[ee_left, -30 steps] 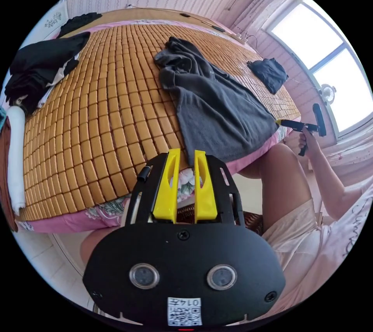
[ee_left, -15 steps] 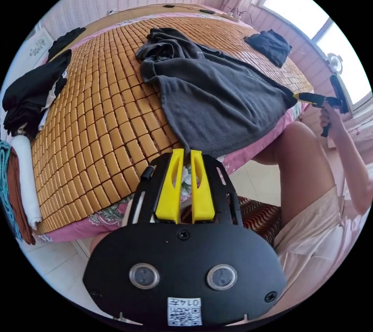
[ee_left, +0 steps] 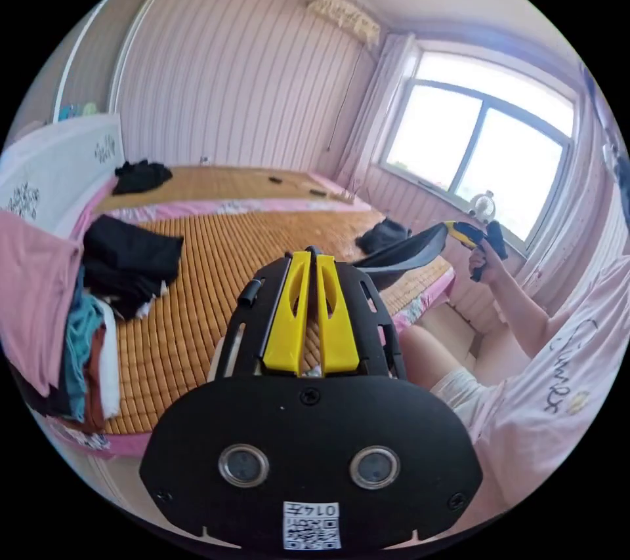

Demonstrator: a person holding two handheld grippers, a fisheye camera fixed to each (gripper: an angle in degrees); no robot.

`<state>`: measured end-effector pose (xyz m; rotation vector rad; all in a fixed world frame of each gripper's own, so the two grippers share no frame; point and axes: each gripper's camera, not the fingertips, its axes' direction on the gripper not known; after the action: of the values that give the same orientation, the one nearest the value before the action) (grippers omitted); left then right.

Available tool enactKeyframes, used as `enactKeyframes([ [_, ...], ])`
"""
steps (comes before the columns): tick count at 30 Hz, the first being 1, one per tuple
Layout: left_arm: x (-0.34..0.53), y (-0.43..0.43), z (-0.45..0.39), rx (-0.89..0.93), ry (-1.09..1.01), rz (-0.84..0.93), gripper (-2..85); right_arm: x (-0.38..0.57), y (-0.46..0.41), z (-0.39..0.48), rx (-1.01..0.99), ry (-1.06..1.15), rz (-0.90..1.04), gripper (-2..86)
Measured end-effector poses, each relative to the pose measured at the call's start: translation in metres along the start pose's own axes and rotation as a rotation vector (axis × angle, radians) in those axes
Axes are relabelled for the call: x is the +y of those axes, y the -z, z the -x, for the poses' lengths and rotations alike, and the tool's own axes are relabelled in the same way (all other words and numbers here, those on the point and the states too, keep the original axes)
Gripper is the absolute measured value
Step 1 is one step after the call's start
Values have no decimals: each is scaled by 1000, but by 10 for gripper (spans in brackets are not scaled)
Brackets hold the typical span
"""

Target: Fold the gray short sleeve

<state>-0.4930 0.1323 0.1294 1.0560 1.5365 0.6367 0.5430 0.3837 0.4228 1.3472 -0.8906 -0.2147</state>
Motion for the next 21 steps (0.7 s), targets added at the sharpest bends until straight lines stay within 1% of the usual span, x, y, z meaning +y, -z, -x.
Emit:
enactKeyframes([
  [2,-29,63,-15,21,-41,-171,-10,-17,32,53,-58,128,-81,6],
  [3,-35,78,-19,21,-52,-210,-10,-21,40,67,-74,159,-101,6],
  [5,-54,135,-41,-17,-113,-340,-10,-30,77,117,-126,274,-179,5],
  [8,-68,197,-73,-37,-207,-470,-10,-33,121,175,-146,414,-250,5],
  [11,-73,247,-98,-29,-285,-583,-10,-32,157,221,-117,526,-301,5],
  [14,-78,279,-107,19,-304,-641,-10,-35,181,240,-132,570,-325,5],
  [16,-84,284,-105,41,-287,-634,-10,-40,181,239,-119,562,-310,5],
  [18,-91,276,-98,58,-244,-591,-10,-48,168,229,-77,531,-256,5],
  [21,-106,231,-78,57,-146,-450,-10,-64,119,190,68,434,-104,5],
])
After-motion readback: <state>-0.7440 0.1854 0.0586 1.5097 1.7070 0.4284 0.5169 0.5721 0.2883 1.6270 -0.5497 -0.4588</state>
